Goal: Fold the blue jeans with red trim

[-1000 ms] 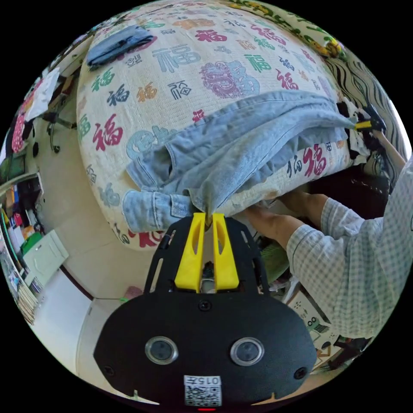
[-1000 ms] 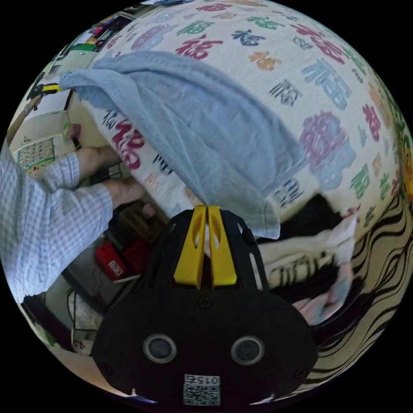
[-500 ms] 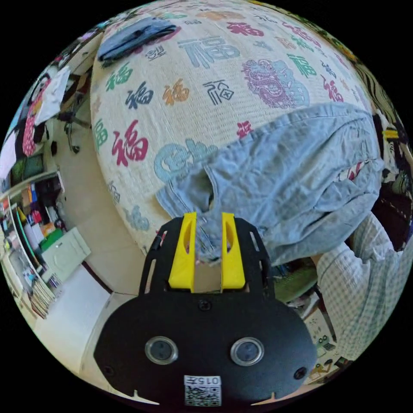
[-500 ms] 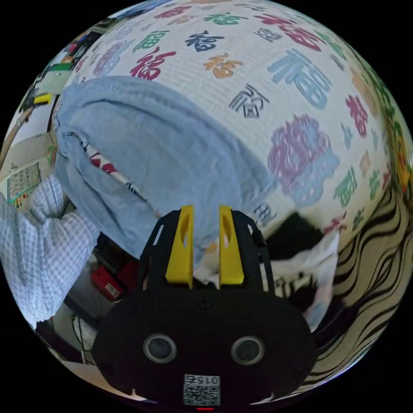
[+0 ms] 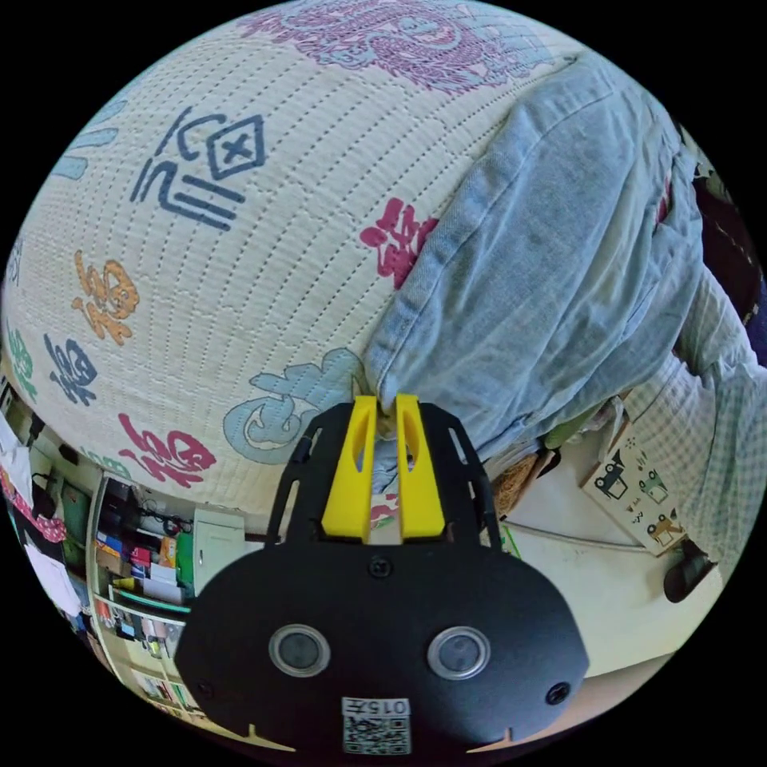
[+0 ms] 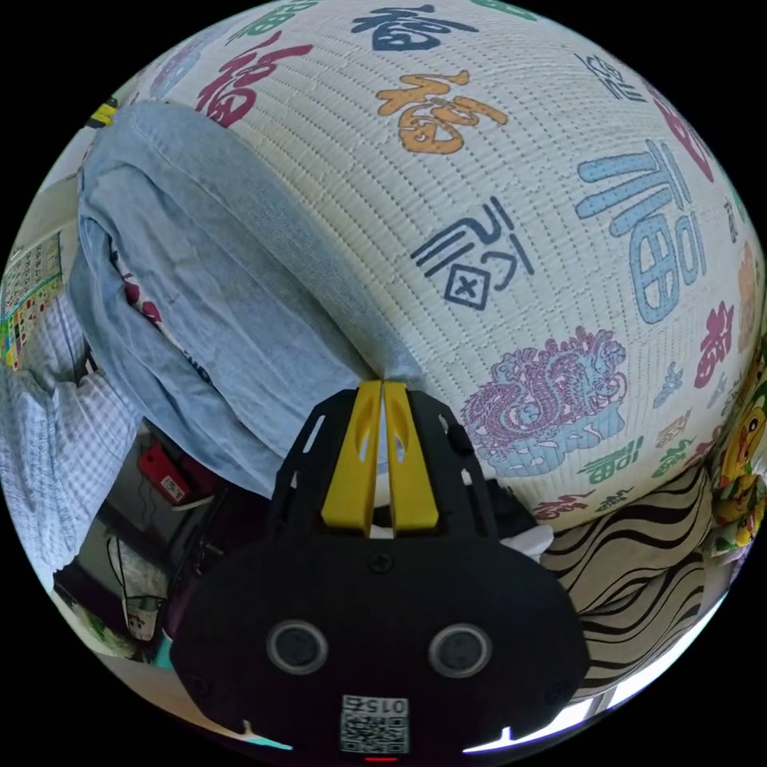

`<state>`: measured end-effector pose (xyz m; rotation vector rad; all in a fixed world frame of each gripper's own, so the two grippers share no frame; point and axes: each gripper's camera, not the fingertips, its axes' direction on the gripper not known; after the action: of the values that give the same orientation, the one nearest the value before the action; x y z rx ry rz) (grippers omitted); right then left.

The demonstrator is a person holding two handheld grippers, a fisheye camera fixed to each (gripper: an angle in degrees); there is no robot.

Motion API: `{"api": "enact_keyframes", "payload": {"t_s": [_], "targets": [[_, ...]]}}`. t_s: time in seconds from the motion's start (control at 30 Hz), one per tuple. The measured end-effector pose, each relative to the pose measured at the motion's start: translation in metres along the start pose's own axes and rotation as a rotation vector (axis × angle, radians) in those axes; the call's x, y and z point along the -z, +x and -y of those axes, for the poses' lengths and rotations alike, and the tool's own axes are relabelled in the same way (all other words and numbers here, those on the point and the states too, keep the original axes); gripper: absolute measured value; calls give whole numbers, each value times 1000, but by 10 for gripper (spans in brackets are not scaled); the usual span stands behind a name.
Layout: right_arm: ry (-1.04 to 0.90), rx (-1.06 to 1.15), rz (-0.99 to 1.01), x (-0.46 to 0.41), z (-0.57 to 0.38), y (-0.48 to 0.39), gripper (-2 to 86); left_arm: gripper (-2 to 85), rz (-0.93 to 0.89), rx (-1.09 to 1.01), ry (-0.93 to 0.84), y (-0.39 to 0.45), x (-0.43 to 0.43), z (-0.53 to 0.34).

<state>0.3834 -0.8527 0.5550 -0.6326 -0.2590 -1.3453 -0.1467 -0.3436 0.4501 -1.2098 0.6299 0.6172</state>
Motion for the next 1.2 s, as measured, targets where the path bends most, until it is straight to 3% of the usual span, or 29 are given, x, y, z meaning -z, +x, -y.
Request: {"api": "enact_keyframes", "payload": {"t_s": [0.23,0.33,0.43,0.53,0.63,0.77,0.9,0.97,1.13,1.2], "targets": [[112,-106,15,38,-20,27,-9,11,64,32,113,-25,62,-50],[119,-210,-209,74,-29,53,-7,9,52,37,135,-46,99,-72],[183,-305,-57,114,-38,104,0,8,65,44,145,-69,132,-80],[254,-181,39,131,-22,111,35,6,102,71,153,-89,148,-74],[117,6,168,99,19,86,87,5,79,34,71,-94,134,-63],[-101,163,142,29,46,47,109,3,98,0,27,-90,114,-62],[-98,162,53,5,37,40,40,1,31,61,64,-100,100,-76],[-103,133,113,5,30,48,4,0,35,57,72,-100,97,-82],[9,26,65,46,7,78,-4,-1,9,97,205,-113,117,-110],[49,-15,30,70,3,94,-4,-1,36,74,173,-115,117,-115]]}}
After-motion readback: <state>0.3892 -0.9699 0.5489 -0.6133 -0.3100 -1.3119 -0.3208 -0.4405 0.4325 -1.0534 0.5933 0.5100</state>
